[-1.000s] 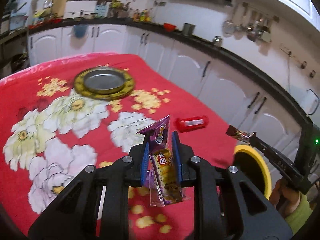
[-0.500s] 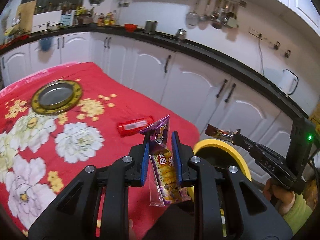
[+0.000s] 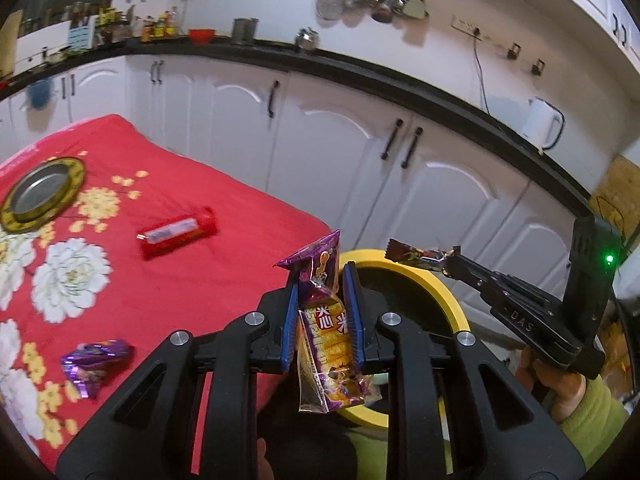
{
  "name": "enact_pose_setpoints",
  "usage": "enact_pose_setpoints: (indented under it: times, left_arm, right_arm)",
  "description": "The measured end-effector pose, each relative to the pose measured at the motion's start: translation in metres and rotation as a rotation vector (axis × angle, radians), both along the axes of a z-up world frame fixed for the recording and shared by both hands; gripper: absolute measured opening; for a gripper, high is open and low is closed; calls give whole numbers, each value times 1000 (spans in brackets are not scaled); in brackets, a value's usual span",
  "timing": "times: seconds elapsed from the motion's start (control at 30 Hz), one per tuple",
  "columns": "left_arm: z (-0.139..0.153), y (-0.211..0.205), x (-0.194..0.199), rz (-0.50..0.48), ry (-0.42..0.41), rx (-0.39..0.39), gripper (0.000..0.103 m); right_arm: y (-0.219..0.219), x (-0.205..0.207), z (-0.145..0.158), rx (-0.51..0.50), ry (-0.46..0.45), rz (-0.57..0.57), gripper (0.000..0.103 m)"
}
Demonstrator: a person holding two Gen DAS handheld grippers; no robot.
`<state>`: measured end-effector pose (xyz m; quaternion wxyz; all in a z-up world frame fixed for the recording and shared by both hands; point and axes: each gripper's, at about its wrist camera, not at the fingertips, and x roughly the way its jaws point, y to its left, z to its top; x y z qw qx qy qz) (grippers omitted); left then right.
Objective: Collect trash
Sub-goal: 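Lift the biscuit packet and candy bar and carry them over the bin, then open both tools to drop the biscuit packet and candy bar into the bin, then withdraw both tools from the bin back toward the table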
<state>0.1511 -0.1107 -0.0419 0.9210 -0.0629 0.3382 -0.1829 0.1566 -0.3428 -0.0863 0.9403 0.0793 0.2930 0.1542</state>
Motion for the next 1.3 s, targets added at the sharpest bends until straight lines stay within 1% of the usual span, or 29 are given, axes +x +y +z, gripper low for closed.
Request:
enact_pose_setpoints:
  times: [0.23,0.5,0.57,0.63,0.67,0.73,0.8,0.87,0.93,1.0,1.07,1.13,1.3]
  left_arm:
    - [-21,-31,11,-75,52,6,16]
    - [-43,-65,20,-151,103,22,18]
    - [-47,-73,22,-173,116,20,18]
    - [-51,-79,23,-192,124,23,27]
    - [-52,-82,23,-201,124,24,30]
    - [-53,-83,22,-205,124,28,46]
    - [-54,-80,22,-195,125,27,57]
    - [-52,-71,22,-167,117,24,64]
    - [-49,-58,21,-133,104,19,81]
    - [-43,-39,20,-91,88,12,84]
    - [-37,-21,18,-48,66,22,85]
    - [-28,2,14,-2,34,33,90]
    - [-10,49,6,79,-22,77,90]
  right_arm:
    - [-22,-1,-15,-5,45,-36,7]
    - [-43,-2,-33,-4,105,-76,10]
    - [-50,-3,-38,-2,123,-86,13]
    - [-56,-4,-42,0,137,-101,20]
    - [-59,-4,-43,2,143,-109,23]
    - [-64,-5,-46,9,149,-129,32]
    - [-68,-4,-47,14,151,-145,35]
    - [-68,-4,-43,31,142,-149,40]
    - [-63,-2,-37,32,121,-140,51]
    - [-55,-1,-32,34,105,-121,56]
    - [-42,3,-25,31,91,-90,62]
    - [-26,8,-19,26,77,-52,66]
    - [22,23,-5,7,50,58,74]
